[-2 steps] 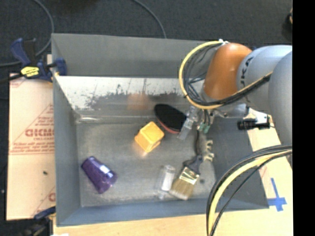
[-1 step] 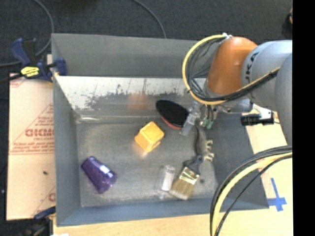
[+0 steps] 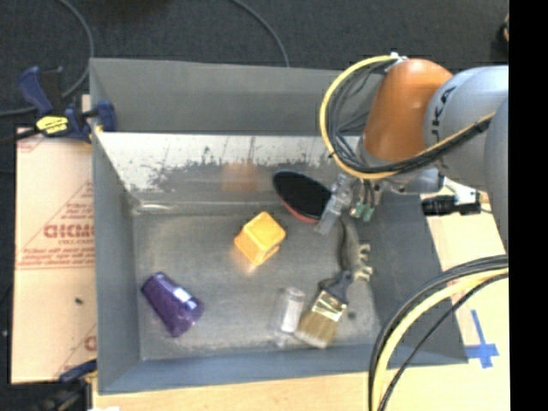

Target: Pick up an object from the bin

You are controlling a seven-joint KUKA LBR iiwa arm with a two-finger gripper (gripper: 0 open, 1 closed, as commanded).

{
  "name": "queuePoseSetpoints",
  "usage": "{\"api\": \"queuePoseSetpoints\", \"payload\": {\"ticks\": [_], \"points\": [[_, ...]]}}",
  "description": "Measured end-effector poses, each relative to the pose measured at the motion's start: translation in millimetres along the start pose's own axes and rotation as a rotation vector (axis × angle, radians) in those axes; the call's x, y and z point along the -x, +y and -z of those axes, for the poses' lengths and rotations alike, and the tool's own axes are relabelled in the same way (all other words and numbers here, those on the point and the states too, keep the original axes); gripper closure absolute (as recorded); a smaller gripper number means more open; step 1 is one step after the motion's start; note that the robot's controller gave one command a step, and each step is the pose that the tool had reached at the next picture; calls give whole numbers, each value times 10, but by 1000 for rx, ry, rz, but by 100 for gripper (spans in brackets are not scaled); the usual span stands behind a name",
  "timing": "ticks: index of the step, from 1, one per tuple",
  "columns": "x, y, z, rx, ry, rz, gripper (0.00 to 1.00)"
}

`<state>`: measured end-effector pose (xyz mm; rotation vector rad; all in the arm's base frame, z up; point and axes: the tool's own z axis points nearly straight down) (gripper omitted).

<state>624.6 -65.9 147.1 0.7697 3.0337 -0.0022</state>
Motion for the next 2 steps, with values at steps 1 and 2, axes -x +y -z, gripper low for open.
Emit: {"api": "queuePoseSetpoints", "payload": {"ticks": [1,2], "points": [[-5,-4,110,-1,4,1,100],[12,-3,291,1,-3,3,100]]}}
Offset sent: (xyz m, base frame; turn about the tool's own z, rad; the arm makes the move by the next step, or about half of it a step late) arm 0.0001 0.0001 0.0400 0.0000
